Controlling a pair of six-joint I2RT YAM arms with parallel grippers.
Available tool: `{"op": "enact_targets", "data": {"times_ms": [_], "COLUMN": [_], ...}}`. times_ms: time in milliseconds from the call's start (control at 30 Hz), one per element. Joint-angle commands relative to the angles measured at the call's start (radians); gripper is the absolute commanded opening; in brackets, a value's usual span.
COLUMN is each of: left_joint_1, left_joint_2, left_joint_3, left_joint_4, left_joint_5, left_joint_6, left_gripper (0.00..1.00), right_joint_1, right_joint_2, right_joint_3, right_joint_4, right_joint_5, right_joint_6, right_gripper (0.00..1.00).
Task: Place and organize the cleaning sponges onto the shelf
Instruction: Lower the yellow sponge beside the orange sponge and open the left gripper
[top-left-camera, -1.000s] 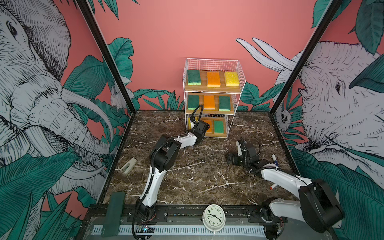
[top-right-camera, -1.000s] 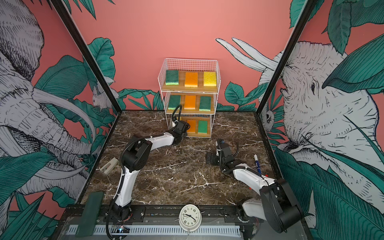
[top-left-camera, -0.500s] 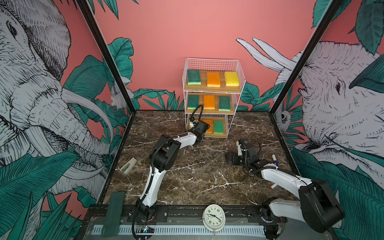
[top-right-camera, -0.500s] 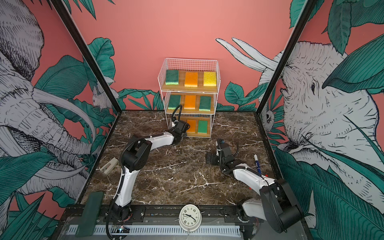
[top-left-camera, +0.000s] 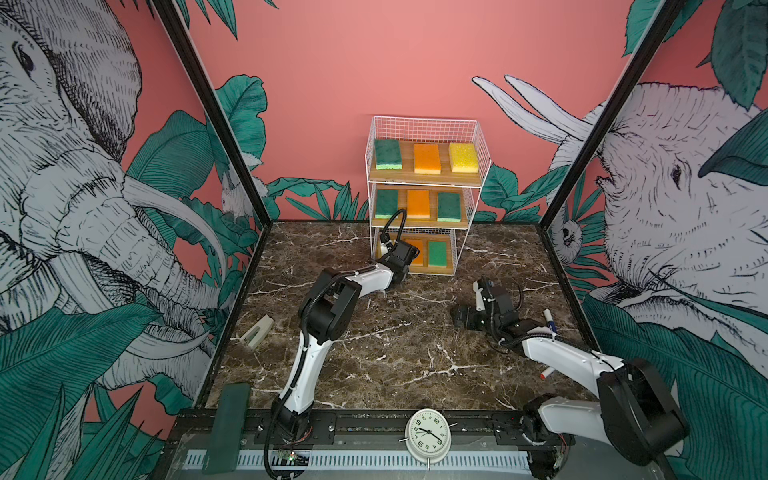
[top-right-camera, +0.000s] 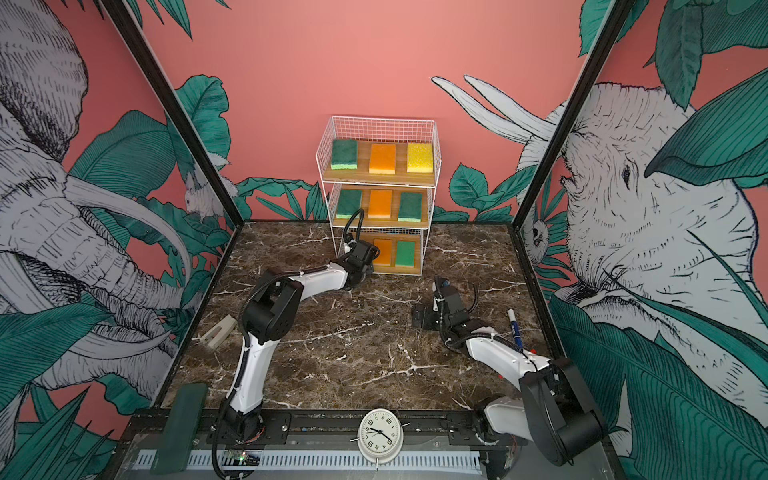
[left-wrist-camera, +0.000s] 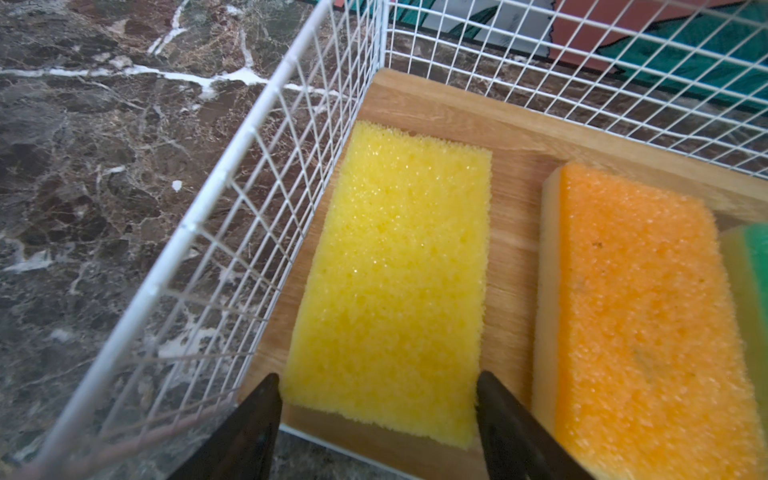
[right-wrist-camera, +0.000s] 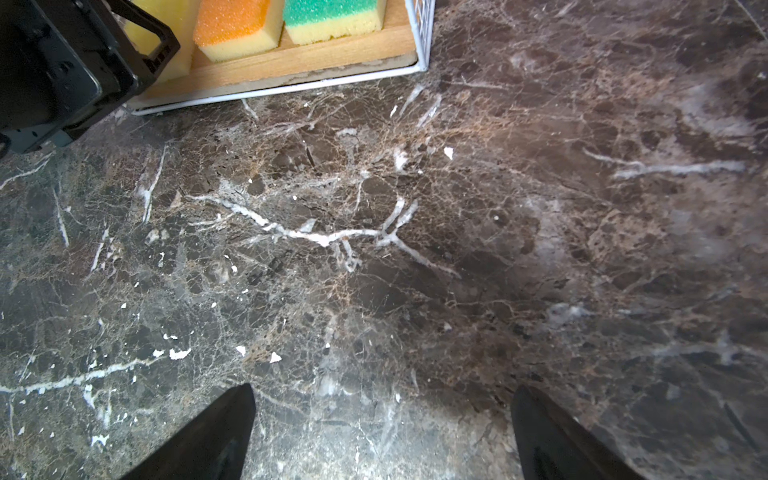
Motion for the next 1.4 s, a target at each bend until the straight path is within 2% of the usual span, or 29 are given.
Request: {"op": "enact_targets", "data": {"times_ms": [0,367,667,1000,1233,1367], "left_joint_1": [0.012,0.020,0.017,0.001,-0.001,-0.002], "left_joint_2": [0.005,0.010,-0.041,-0.163,-0.238,-0.242], "left_joint_3": [0.036,0.053,-0.016,-0.158,-0.266,-0.287], "left_joint_4": [-0.060,-0.083,-0.031,0.074,0.131,0.151], "left_joint_5": [0.018,0.016,0.024,0.031,0.050,0.081], "left_joint_6": [0.012,0.004,0.007,0.006,-0.043,-0.055], "left_gripper": [0.75,0.75,0.84,0.84,0.73,0.62], "right_joint_1": [-0.004,-0.008,-0.008,-0.009,-0.009,-0.010], "right_joint_2": [-0.008,-0.007,-0.009,-0.020,-0.040,-0.052], "right_joint_3": [-0.015,-0.018,-0.019,-0.023,-0.030,-0.030], "right_joint_4": [0.026,0.025,0.027,0.029,0.027,0.021], "right_joint_5": [-0.007,-0.010,-0.013,-0.013,-0.015,-0.008], "right_joint_6": [0.006,0.006,0.008,0.008,0.009,0.006], "right_gripper": [0.99,0.99,0.99,0.98,0.98,0.98]}}
